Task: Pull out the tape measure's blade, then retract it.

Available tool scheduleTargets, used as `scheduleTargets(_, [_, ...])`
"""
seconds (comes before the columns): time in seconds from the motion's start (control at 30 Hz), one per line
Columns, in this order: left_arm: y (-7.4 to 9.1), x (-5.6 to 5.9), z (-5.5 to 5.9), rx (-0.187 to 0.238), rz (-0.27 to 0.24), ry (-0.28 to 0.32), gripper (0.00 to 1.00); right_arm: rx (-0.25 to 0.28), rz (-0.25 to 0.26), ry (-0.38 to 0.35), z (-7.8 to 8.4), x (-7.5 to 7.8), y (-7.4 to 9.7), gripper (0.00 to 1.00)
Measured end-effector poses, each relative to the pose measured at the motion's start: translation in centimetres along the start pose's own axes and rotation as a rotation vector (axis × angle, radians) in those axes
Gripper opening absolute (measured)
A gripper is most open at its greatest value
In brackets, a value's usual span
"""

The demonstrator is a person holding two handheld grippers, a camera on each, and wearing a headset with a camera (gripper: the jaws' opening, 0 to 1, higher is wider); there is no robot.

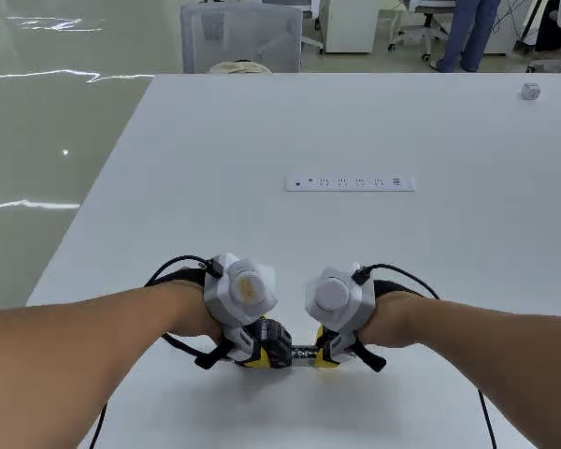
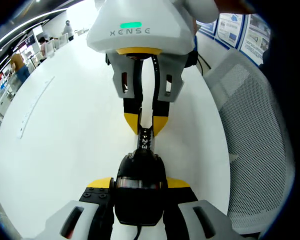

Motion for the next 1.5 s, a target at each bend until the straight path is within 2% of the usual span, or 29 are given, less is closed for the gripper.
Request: scheduleTargets(1.5, [-0.1,-0.1,0.0,-0.011,0.0,0.02,0.35,-0.018,0.006,-0.04,3.0,0.2,0.8,0.11])
Point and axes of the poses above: the centre of the closed fingertips' face, and the gripper's own axes: y roughly backward along the fingers, x roughly to its right, z roughly out of its underside, the point moved 3 cm from there along y, roughly backward along the fingers, and after that the axes turned 8 degrees about -x, right-handed, at the moved point
